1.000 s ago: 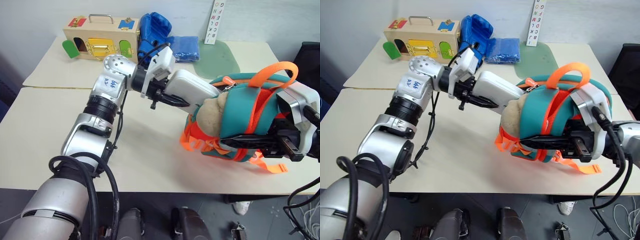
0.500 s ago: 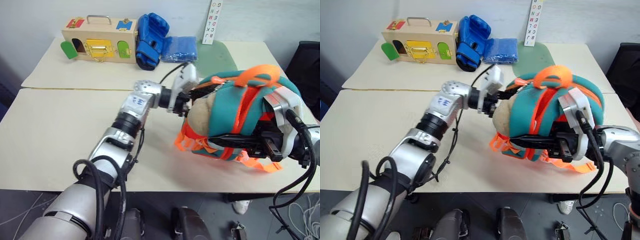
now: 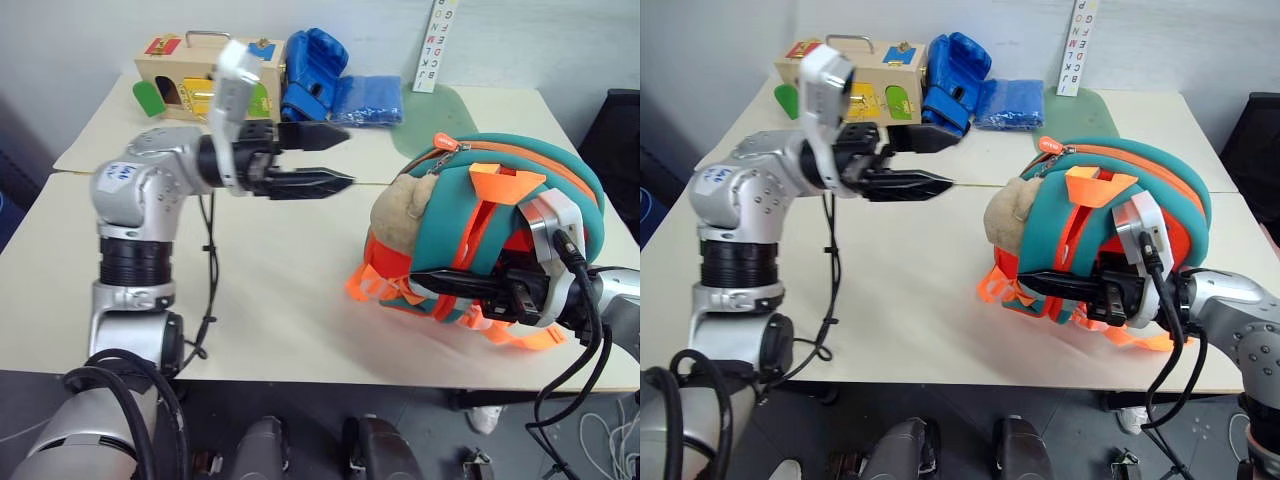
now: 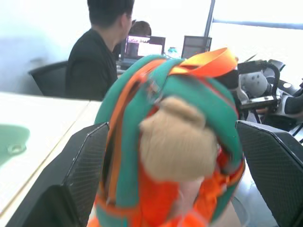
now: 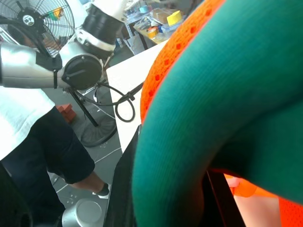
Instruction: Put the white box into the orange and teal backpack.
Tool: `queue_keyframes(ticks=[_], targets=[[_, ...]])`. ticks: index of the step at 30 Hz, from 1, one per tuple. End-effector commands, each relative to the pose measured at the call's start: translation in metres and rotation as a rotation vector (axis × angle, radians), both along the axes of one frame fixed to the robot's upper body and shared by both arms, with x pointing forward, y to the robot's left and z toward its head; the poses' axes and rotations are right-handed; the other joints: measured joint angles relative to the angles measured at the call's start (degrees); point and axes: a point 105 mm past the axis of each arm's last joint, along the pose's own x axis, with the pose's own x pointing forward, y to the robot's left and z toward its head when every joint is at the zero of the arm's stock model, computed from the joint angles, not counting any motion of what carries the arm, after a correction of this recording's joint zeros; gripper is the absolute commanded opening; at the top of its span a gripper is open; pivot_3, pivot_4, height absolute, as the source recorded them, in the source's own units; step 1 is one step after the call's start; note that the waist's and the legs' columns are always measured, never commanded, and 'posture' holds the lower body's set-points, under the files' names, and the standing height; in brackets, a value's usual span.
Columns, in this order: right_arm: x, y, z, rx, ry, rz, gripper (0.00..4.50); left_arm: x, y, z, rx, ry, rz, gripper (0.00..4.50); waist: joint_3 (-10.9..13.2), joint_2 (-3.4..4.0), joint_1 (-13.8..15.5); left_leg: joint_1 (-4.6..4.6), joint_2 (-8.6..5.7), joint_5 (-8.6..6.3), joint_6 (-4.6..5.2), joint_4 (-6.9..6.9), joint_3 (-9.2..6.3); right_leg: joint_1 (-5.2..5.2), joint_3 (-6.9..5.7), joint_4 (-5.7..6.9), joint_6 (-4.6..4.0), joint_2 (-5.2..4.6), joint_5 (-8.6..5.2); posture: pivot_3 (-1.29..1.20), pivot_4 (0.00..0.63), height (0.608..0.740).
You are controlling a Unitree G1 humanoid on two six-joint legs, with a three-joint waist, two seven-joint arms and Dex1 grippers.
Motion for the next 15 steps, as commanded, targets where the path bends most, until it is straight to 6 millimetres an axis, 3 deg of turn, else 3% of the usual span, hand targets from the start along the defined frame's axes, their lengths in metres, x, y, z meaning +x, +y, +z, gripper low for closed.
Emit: queue_keyframes(ticks=[1,3,6,11,15], targets=[[-0.002,0.002,0.005,0.006,-0.033,0.013,0.00,-0.005,-0.018,-0.004,0.000,0.001,-0.010,4.46,0.0,0.00,-0.1,0.00,0.00,0.00,0.00,0.00,0.00,0.00,0.00,-0.01,0.02,0.00,0.01,0.00,0.150,0.740],[-0.002,0.003,0.006,0.007,-0.032,0.013,0.00,-0.007,-0.028,-0.012,0.018,0.019,-0.042,4.46,0.0,0.00,-0.2,-0.01,0.01,0.01,0.00,-0.02,0.02,-0.01,0.00,-0.04,0.02,0.03,0.01,0.00,0.150,0.740],[-0.002,0.003,0.007,0.014,-0.033,0.015,0.00,0.009,-0.039,-0.030,0.102,-0.037,0.044,4.46,0.0,0.01,-0.3,0.04,0.04,0.04,-0.06,-0.10,0.06,-0.04,0.01,-0.04,0.02,0.09,0.01,0.00,0.150,0.740],[-0.005,0.003,0.009,0.030,-0.033,0.012,0.00,0.008,-0.043,-0.029,0.074,0.014,0.004,4.46,0.0,0.01,-0.2,0.01,0.06,0.05,-0.06,-0.09,0.06,-0.06,0.01,-0.05,0.01,0.11,0.01,0.00,0.150,0.740],[-0.004,0.003,0.005,0.031,-0.026,-0.007,0.00,0.011,-0.038,-0.030,0.067,0.038,0.003,3.63,0.0,0.01,-0.2,-0.01,0.05,0.03,-0.04,-0.10,0.05,-0.06,0.01,-0.08,0.01,0.07,0.01,0.00,0.150,0.740]])
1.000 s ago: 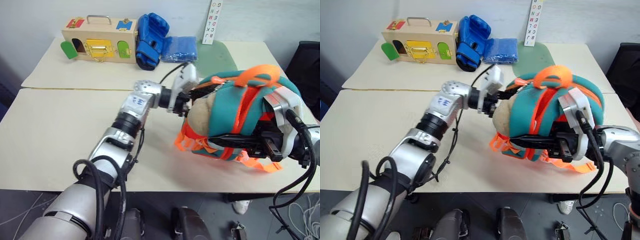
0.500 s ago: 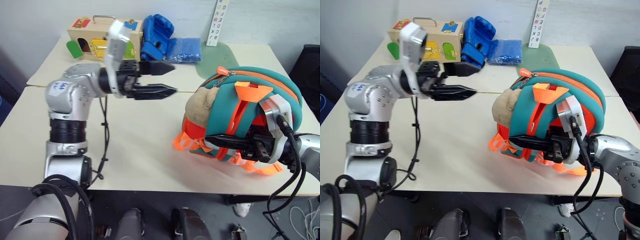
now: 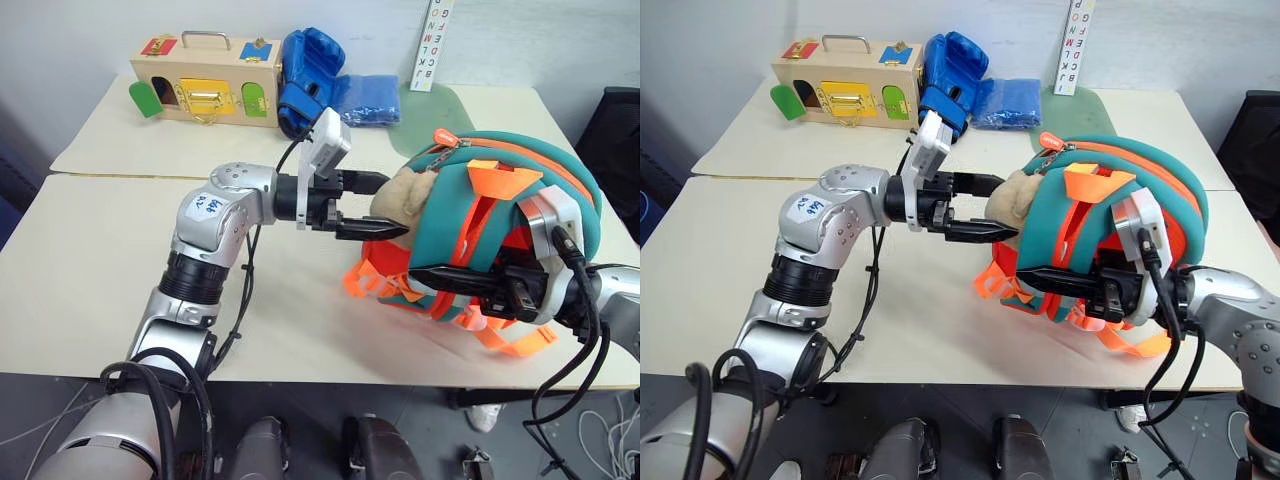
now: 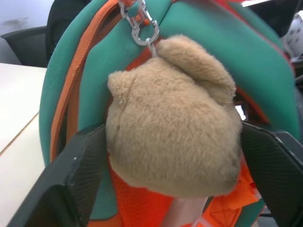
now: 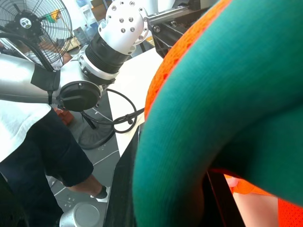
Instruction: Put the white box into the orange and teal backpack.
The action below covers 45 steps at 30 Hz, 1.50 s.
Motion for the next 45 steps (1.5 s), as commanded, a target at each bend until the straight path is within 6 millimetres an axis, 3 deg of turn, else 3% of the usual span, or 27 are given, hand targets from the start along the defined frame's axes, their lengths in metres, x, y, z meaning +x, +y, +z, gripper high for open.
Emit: queue_keyframes(ticks=[1,8,12,13,15,17,20,23,29,35,37,40,41,45], targets=[[-0.006,0.002,0.006,0.019,-0.042,0.010,0.00,0.000,0.005,0.013,-0.036,-0.016,-0.013,3.29,0.0,0.00,0.0,0.00,0.00,0.00,0.00,0.00,0.00,0.00,0.00,0.00,0.00,0.00,0.00,0.00,0.150,0.740],[-0.006,-0.003,0.001,0.013,-0.032,-0.037,0.00,-0.002,0.013,0.024,-0.075,-0.027,-0.043,1.33,0.0,0.00,0.1,0.00,0.00,0.00,0.00,0.01,0.00,0.00,0.00,0.01,0.00,0.00,0.00,0.00,0.150,0.740],[-0.009,-0.013,0.001,0.012,-0.031,-0.070,0.00,0.018,0.031,0.035,-0.060,-0.086,0.086,0.75,0.0,0.00,0.0,0.00,0.00,0.00,-0.01,0.00,0.00,0.00,-0.01,0.00,0.00,0.01,0.00,0.00,0.150,0.740],[-0.009,-0.015,0.001,0.017,-0.035,-0.080,0.00,0.027,0.043,0.040,-0.067,-0.081,0.137,0.69,0.0,0.00,0.0,0.00,0.00,0.00,0.00,0.01,0.01,0.00,-0.01,0.00,0.00,0.01,0.00,0.00,0.150,0.740],[-0.012,-0.018,0.000,0.029,-0.040,-0.086,0.00,0.040,0.068,0.045,-0.063,-0.073,0.211,0.69,0.0,0.00,-0.1,0.00,0.00,-0.03,0.07,0.01,0.01,0.00,-0.02,0.00,0.00,0.02,0.00,0.00,0.150,0.740],[-0.014,-0.019,-0.002,0.035,-0.038,-0.092,0.00,0.048,0.088,0.037,-0.021,-0.078,0.261,0.69,0.0,0.01,-0.5,0.04,0.02,-0.05,0.10,-0.05,0.03,-0.01,0.00,0.00,0.00,0.05,0.00,0.00,0.150,0.740],[-0.014,-0.020,-0.008,0.037,-0.026,-0.105,0.00,0.056,0.105,0.024,0.029,-0.079,0.317,0.69,0.0,0.01,-0.6,0.06,0.05,0.01,-0.02,-0.12,0.03,-0.04,-0.03,0.01,-0.03,0.08,-0.02,0.00,0.150,0.740],[-0.013,-0.021,-0.015,0.035,-0.022,-0.124,0.00,0.057,0.110,0.009,0.059,-0.053,0.318,0.69,0.0,-0.01,0.0,-0.01,0.03,0.01,-0.01,-0.02,0.03,-0.04,-0.03,0.00,-0.03,0.06,-0.02,0.00,0.150,0.740],[-0.005,-0.023,-0.017,0.052,-0.044,-0.177,0.00,0.051,0.111,-0.072,0.313,-0.069,0.275,0.69,0.0,0.00,-0.1,0.03,0.02,-0.02,0.03,-0.02,0.09,-0.04,0.02,0.02,-0.02,0.03,-0.01,0.00,0.150,0.740],[0.004,-0.024,-0.013,0.070,-0.079,-0.208,0.00,0.059,0.088,-0.127,0.413,-0.103,0.297,0.69,0.0,0.00,0.1,0.01,0.00,-0.19,0.34,0.02,0.06,-0.03,0.00,0.03,-0.02,-0.02,-0.01,0.00,0.150,0.740],[0.008,-0.022,-0.013,0.067,-0.095,-0.222,0.00,0.060,0.077,-0.130,0.390,-0.110,0.306,0.69,0.0,0.00,0.1,0.01,-0.01,-0.20,0.35,0.02,0.06,-0.02,0.00,0.04,-0.02,-0.04,-0.01,0.00,0.150,0.740],[0.018,-0.024,-0.019,0.009,-0.117,-0.278,0.00,0.058,0.068,-0.113,0.262,-0.044,0.308,0.69,0.0,0.00,0.1,0.01,-0.01,-0.20,0.36,0.04,0.05,-0.02,-0.02,0.07,-0.02,-0.04,-0.01,0.00,0.150,0.740],[0.022,-0.027,-0.024,-0.034,-0.120,-0.300,0.32,0.055,0.069,-0.107,0.225,-0.015,0.304,0.69,0.0,0.00,0.0,0.01,-0.01,-0.20,0.36,0.05,0.04,-0.02,-0.03,0.07,-0.02,-0.04,-0.01,0.00,0.150,0.740],[0.025,-0.043,-0.031,-0.105,-0.123,-0.346,1.65,0.043,0.091,-0.090,0.153,0.036,0.322,2.00,0.0,0.00,-0.3,0.01,0.01,-0.15,0.26,-0.01,0.06,-0.06,-0.01,0.09,-0.02,-0.01,-0.01,0.00,0.150,0.740]])
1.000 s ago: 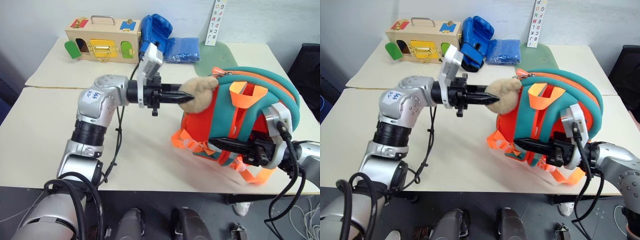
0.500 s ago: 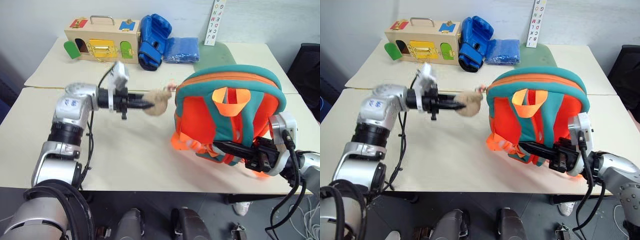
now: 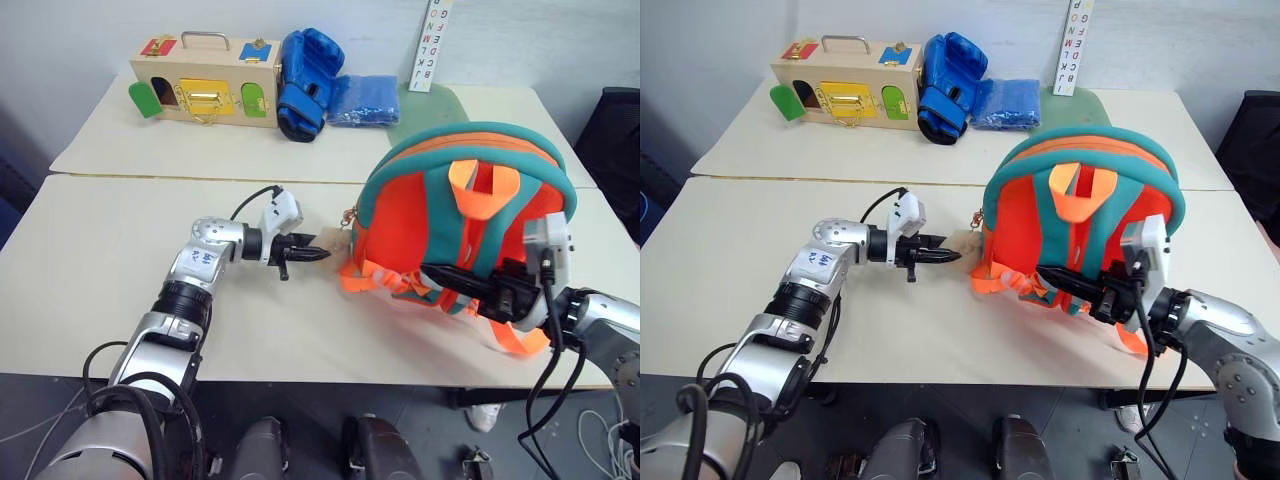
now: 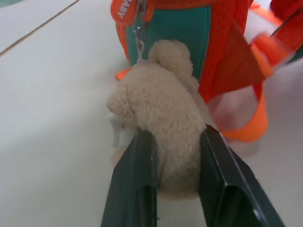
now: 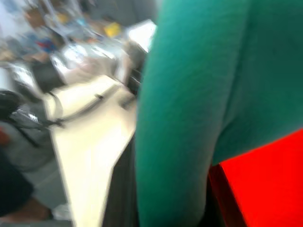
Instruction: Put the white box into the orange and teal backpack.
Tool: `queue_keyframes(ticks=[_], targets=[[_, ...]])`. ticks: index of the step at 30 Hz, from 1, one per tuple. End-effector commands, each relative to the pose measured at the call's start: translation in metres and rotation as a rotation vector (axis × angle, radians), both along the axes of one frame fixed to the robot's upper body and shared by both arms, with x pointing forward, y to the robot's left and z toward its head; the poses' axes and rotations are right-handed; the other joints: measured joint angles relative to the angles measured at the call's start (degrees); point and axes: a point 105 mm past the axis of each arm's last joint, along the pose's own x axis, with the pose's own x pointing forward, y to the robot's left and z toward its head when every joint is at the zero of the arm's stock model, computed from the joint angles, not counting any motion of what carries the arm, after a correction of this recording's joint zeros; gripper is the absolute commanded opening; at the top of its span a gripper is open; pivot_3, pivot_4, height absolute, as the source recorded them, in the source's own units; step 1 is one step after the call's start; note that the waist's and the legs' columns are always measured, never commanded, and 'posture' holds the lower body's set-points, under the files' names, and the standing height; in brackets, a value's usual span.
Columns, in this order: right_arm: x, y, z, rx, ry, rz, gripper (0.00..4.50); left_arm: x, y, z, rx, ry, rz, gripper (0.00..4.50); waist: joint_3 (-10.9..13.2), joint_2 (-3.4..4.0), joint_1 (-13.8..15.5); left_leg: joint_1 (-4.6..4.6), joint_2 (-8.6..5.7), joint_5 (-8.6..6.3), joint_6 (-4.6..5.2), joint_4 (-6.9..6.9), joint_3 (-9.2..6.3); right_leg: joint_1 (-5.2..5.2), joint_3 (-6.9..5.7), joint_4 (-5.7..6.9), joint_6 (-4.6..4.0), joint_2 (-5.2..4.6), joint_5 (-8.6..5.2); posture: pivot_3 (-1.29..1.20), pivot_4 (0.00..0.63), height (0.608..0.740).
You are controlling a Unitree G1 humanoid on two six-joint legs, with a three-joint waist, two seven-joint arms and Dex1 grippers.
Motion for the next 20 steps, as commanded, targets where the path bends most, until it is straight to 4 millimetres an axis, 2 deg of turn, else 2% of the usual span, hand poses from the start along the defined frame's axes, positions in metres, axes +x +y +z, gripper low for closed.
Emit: queue_keyframes(ticks=[1,4,6,8,9,11,12,15,18,20], targets=[[-0.001,-0.019,0.007,-0.067,-0.054,-0.045,1.96,-0.010,0.026,0.025,-0.073,-0.005,0.032,2.32,0.0,0.00,-0.1,0.00,0.02,0.09,-0.17,0.00,-0.01,-0.01,-0.01,0.00,-0.01,0.03,0.00,0.00,0.150,0.740],[-0.010,-0.051,0.015,-0.120,-0.065,-0.104,3.00,-0.025,0.056,0.039,-0.117,0.016,0.087,3.30,0.0,0.01,0.0,0.01,0.03,0.13,-0.23,-0.05,-0.01,-0.02,0.00,0.01,-0.02,0.03,-0.01,0.00,0.150,0.740],[-0.027,-0.081,0.027,-0.152,-0.053,-0.131,3.68,-0.045,0.090,0.054,-0.135,0.038,0.127,3.92,0.0,0.01,0.1,0.00,0.02,0.13,-0.22,-0.01,-0.01,-0.01,0.00,0.01,-0.02,0.01,-0.01,0.00,0.150,0.740],[-0.040,-0.104,0.038,-0.165,-0.033,-0.158,4.40,-0.059,0.113,0.069,-0.143,0.038,0.170,4.50,0.0,0.00,0.1,0.02,0.01,0.10,-0.19,-0.07,-0.02,0.03,0.00,-0.04,-0.02,-0.02,-0.01,0.00,0.150,0.740],[-0.047,-0.117,0.045,-0.161,-0.016,-0.177,4.47,-0.064,0.127,0.082,-0.156,0.026,0.210,4.50,0.0,-0.01,0.2,0.06,0.02,0.10,-0.18,-0.06,-0.04,0.08,-0.01,-0.07,-0.02,-0.02,-0.01,0.00,0.150,0.740],[-0.056,-0.132,0.055,-0.152,0.002,-0.190,4.47,-0.070,0.139,0.096,-0.173,0.014,0.251,4.50,0.0,-0.01,0.3,0.06,0.01,-0.06,0.09,-0.06,-0.07,0.14,-0.03,-0.14,-0.02,-0.04,-0.01,0.00,0.150,0.740],[-0.058,-0.145,0.064,-0.139,0.000,-0.225,4.47,-0.073,0.150,0.110,-0.186,-0.019,0.287,4.50,0.0,-0.01,0.4,0.14,0.00,-0.07,0.10,-0.06,-0.11,0.23,-0.03,-0.17,-0.01,-0.06,-0.01,0.00,0.150,0.740],[-0.056,-0.175,0.082,-0.095,-0.034,-0.323,4.47,-0.081,0.162,0.141,-0.243,-0.095,0.328,4.50,0.0,-0.02,0.3,0.25,-0.03,-0.10,0.14,-0.10,-0.14,0.35,-0.02,-0.24,-0.05,-0.12,-0.02,0.00,0.150,0.740],[-0.046,-0.180,0.077,-0.064,-0.035,-0.350,4.47,-0.080,0.153,0.138,-0.248,-0.128,0.341,4.50,0.0,0.03,0.2,0.29,-0.02,-0.14,0.08,-0.15,-0.11,0.33,0.01,-0.24,-0.07,-0.14,-0.03,0.00,0.150,0.740],[-0.040,-0.183,0.068,-0.073,-0.025,-0.369,4.47,-0.077,0.144,0.126,-0.223,-0.123,0.349,4.50,0.0,0.06,0.2,0.29,-0.02,-0.15,0.03,-0.20,-0.09,0.29,0.02,-0.20,-0.09,-0.13,-0.05,0.00,0.150,0.740]])
